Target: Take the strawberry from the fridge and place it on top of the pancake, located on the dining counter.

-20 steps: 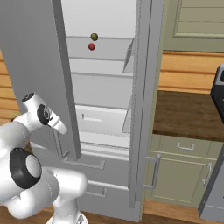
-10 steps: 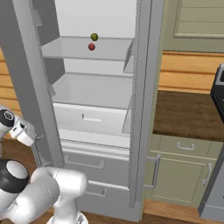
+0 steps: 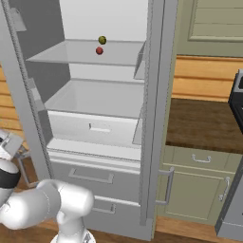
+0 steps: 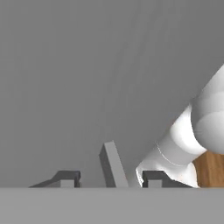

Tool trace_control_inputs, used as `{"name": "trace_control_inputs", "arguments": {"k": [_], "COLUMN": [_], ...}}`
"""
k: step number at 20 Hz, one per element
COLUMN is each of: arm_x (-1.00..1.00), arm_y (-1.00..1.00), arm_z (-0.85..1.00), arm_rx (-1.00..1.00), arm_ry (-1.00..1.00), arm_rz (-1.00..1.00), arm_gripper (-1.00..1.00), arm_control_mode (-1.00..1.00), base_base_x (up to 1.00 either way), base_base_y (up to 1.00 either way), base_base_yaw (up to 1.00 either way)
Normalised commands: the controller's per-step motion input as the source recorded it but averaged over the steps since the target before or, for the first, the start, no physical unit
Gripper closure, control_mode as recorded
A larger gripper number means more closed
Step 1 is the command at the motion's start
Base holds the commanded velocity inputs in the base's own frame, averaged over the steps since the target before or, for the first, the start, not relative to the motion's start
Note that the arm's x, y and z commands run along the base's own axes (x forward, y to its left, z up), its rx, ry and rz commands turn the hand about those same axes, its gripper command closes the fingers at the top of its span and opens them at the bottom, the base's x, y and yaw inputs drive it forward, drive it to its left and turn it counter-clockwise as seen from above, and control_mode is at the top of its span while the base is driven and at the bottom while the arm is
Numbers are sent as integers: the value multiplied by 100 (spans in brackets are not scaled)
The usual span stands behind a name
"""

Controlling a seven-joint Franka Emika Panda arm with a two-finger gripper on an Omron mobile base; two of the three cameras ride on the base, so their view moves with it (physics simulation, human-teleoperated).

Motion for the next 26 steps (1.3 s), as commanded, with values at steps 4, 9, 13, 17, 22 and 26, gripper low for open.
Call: {"name": "trace_control_inputs", "arguments": {"k": [4, 9, 13, 17, 22, 26], "arm_x": [-29, -68, -92, -56, -1, 0], "arm_y": [39, 3, -12, -2, -2, 1], "arm_z": [25, 52, 45, 57, 69, 53], "arm_rx": [-23, -15, -3, 0, 3, 4], "arm_ry": [0, 1, 0, 5, 9, 4], "arm_rz": [2, 8, 21, 19, -1, -16], "arm_gripper": [-100, -100, -100, -100, -100, -100], "arm_control_mode": [-100, -100, -100, -100, -100, -100], "base_base_x": [0, 0, 0, 0, 0, 0], "base_base_y": [0, 0, 0, 0, 0, 0], "base_base_yaw": [0, 0, 0, 0, 0, 0]}}
